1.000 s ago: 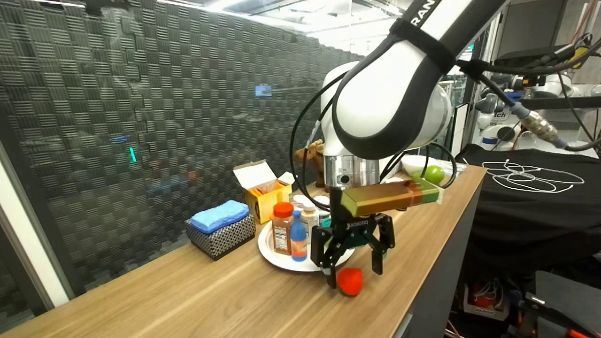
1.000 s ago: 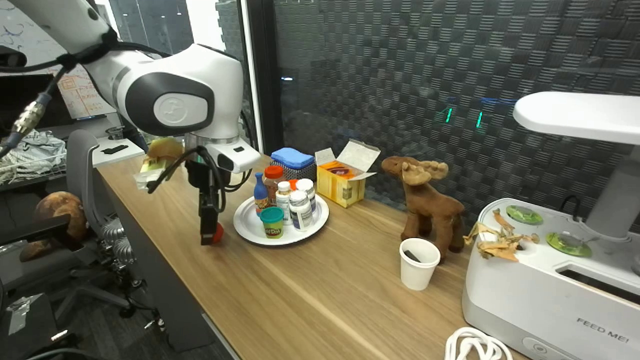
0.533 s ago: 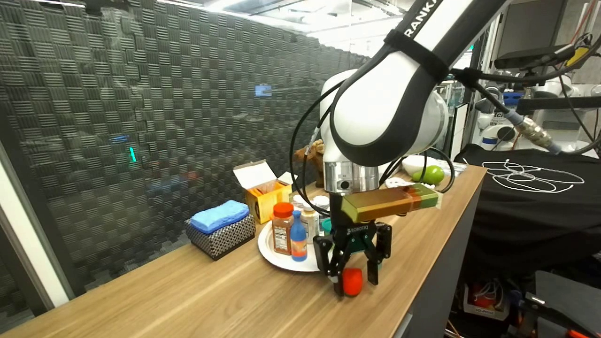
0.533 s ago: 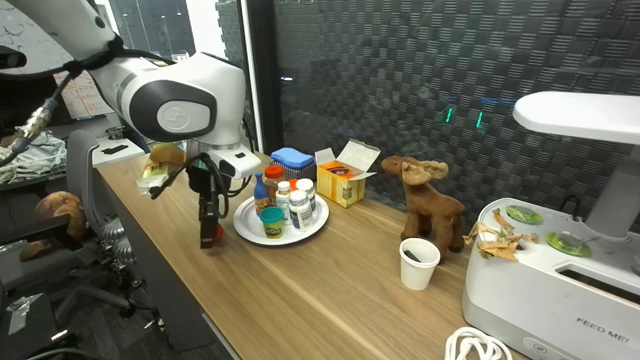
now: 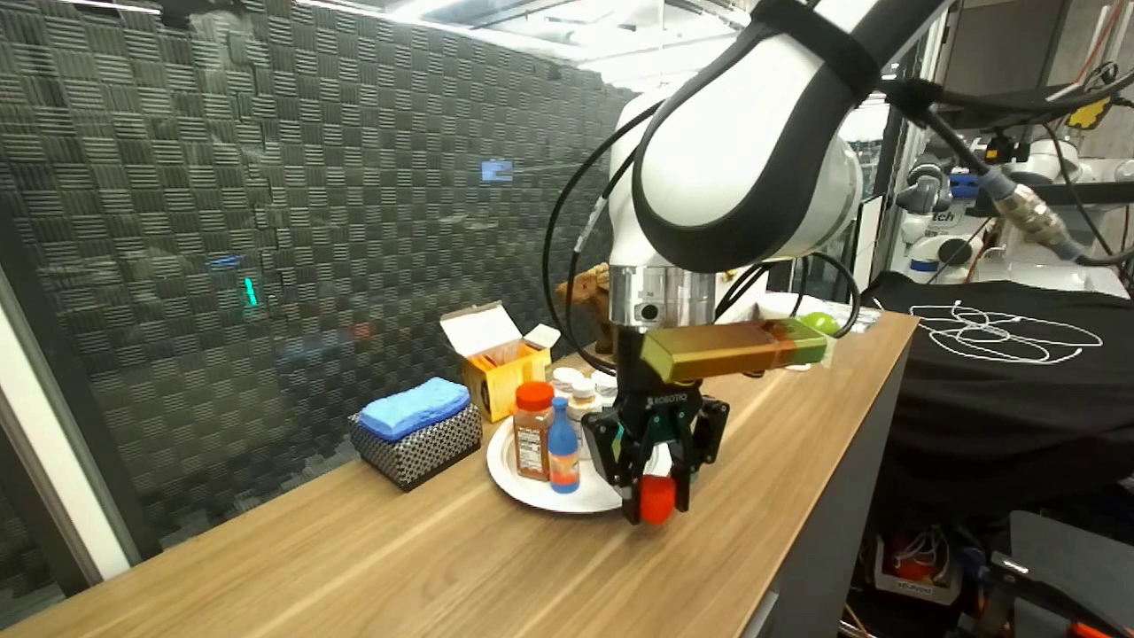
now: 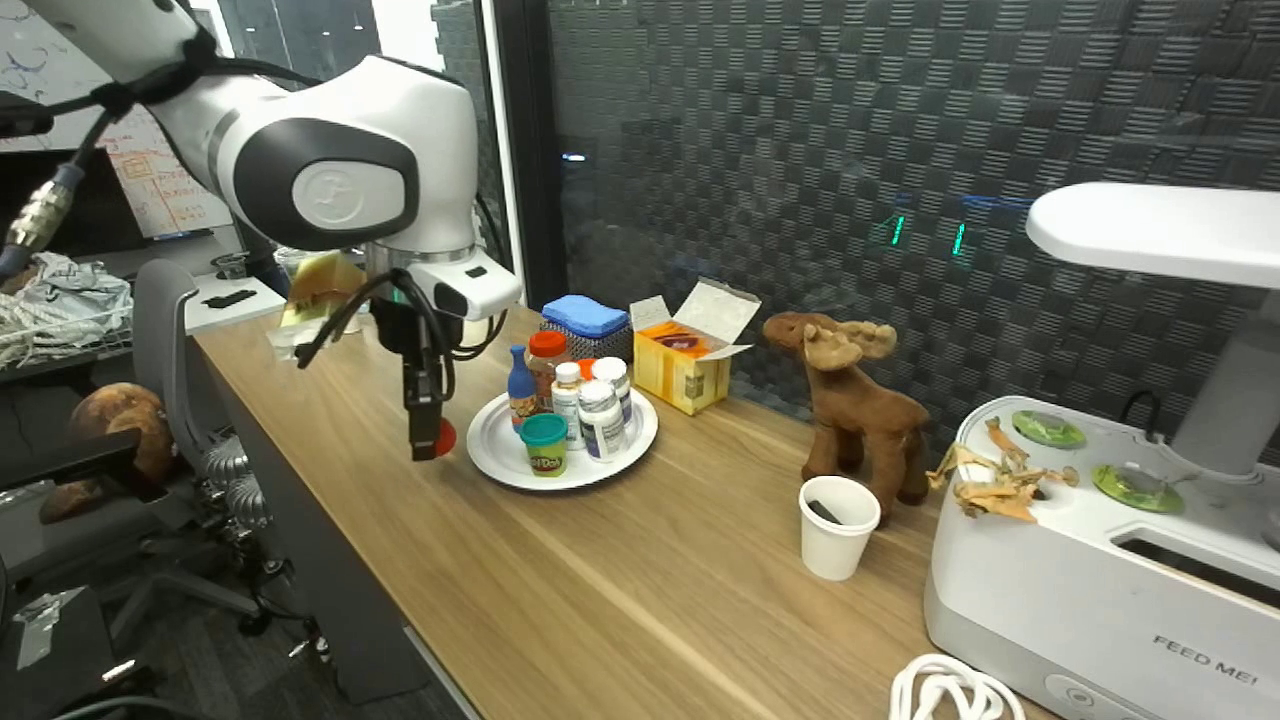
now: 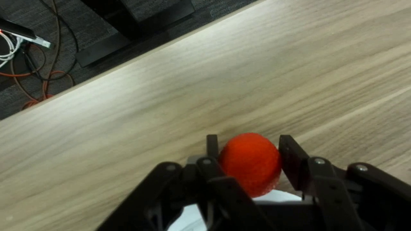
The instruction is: Put all the objects surrounding the plate on the plate.
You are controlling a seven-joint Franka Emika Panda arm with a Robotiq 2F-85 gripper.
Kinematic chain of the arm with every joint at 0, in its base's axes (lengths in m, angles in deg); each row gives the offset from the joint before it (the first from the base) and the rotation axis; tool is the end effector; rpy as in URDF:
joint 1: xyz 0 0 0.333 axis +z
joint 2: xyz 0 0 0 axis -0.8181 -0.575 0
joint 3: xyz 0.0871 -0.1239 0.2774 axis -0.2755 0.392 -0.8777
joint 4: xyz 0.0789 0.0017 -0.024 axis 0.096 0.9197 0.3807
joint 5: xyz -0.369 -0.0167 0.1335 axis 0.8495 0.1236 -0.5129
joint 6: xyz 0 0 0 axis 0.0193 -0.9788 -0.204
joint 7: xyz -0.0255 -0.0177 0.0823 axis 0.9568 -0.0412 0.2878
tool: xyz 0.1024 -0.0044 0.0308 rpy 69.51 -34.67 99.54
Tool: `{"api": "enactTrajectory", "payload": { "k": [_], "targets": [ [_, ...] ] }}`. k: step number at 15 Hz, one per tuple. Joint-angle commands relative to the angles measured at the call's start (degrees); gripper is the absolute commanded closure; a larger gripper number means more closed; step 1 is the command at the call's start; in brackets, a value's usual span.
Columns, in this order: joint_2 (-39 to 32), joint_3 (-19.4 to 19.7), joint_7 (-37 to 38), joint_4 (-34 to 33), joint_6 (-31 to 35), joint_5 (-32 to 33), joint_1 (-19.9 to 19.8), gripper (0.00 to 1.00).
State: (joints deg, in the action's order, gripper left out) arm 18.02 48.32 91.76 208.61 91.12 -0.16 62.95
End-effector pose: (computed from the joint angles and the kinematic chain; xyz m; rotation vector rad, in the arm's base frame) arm 0.4961 0.1094 0.2498 -2.9567 0.6205 0.1931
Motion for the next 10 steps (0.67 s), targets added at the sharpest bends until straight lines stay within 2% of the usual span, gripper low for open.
{"api": "enactTrajectory", "payload": {
  "k": [1, 10],
  "targets": [
    [3.0, 0.1, 1.4, 1.8, 3.8, 1.2, 0.3, 0.75],
    [-2.5, 1.7, 1.3, 0.2, 15.3, 7.6, 0.8, 0.75]
  ]
}}
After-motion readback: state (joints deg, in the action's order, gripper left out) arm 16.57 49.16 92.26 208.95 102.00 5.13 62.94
